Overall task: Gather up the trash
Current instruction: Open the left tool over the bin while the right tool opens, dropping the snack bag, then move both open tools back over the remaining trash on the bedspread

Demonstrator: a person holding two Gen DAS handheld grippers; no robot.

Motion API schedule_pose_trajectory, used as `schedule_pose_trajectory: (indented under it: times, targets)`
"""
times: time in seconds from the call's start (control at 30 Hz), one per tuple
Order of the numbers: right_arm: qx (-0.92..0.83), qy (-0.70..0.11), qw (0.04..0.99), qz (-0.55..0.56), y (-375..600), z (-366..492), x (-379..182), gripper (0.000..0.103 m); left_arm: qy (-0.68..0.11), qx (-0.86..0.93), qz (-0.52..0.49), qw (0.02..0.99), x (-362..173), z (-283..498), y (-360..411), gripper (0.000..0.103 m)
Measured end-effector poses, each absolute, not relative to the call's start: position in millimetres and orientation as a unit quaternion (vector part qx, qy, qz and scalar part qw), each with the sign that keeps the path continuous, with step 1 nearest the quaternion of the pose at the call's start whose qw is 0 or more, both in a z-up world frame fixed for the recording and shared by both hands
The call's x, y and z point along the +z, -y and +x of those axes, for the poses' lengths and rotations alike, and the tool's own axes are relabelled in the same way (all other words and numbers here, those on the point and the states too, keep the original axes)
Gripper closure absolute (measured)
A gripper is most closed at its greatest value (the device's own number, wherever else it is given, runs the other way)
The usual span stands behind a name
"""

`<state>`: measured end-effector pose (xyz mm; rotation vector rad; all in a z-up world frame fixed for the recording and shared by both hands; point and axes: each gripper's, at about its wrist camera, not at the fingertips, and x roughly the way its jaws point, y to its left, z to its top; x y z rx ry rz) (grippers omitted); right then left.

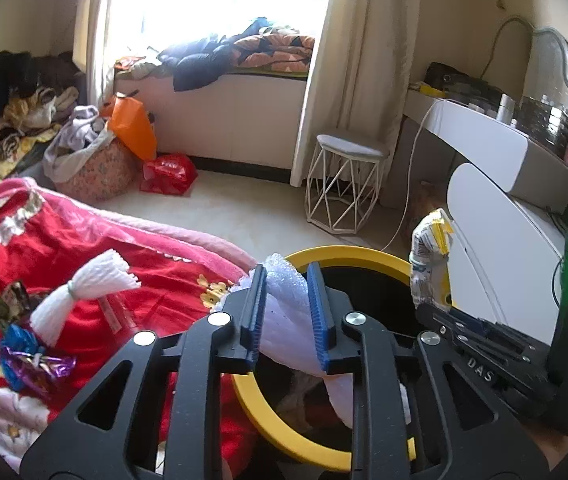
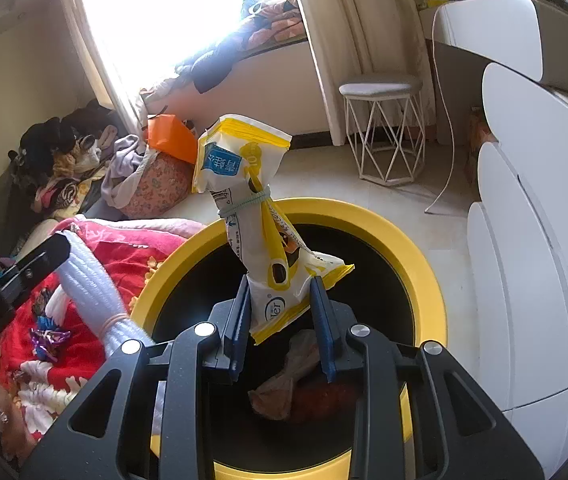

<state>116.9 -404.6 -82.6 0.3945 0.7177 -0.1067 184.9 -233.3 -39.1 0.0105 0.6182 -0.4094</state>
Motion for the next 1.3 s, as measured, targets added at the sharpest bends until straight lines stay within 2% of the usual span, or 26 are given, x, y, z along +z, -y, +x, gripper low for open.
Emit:
schedule_pose_trajectory:
  times: [0.07, 0.1, 0.13, 0.17, 0.2, 0.33, 0.6, 1.2, 1.3]
  targets:
    - [-0.056, -0.352, 0.913, 0.198, 407.6, 118.5, -83.6, 0.07, -0.309, -0.204, -0.021, 0.929, -40.9, 187.8, 228.0, 0.059]
    - [-0.056, -0.352, 0.913, 0.201, 408.2, 118.3, -83.8, 0.065, -0.312, -0.205, -0.03, 0.927, -41.8, 188.5, 225.7, 0.042]
    - [-0.058, -0.352, 0.912, 0.202, 407.7, 117.8, -83.7, 0.062, -0.313, -0.204, -0.038, 0.927, -42.8, 188.3, 222.8, 0.035]
    - [-0.06, -0.352, 0.912, 0.203, 407.7, 117.6, -83.7, 0.054, -0.315, -0.207, -0.047, 0.925, -43.9, 187.8, 220.0, 0.035]
    - [-0.061, -0.351, 0.912, 0.202, 407.0, 117.1, -83.7, 0.052, -0.318, -0.21, -0.052, 0.923, -44.7, 187.3, 218.5, 0.034]
    - [-0.064, -0.348, 0.915, 0.195, 402.4, 115.8, -81.7, 0.044, -0.318, -0.206, -0.068, 0.923, -43.0, 179.1, 206.3, 0.019]
    - [-0.067, -0.328, 0.924, 0.183, 397.4, 110.7, -74.3, 0.035, -0.306, -0.185, -0.068, 0.932, -30.4, 164.6, 185.0, 0.017]
    - [-0.021, -0.294, 0.943, 0.156, 357.9, 103.5, -45.2, 0.032, -0.276, -0.15, -0.067, 0.947, -9.6, 141.3, 146.6, 0.017]
    - [-0.011, -0.29, 0.945, 0.151, 350.0, 102.4, -40.0, 0.03, -0.272, -0.145, -0.07, 0.949, -7.1, 138.0, 140.1, 0.01]
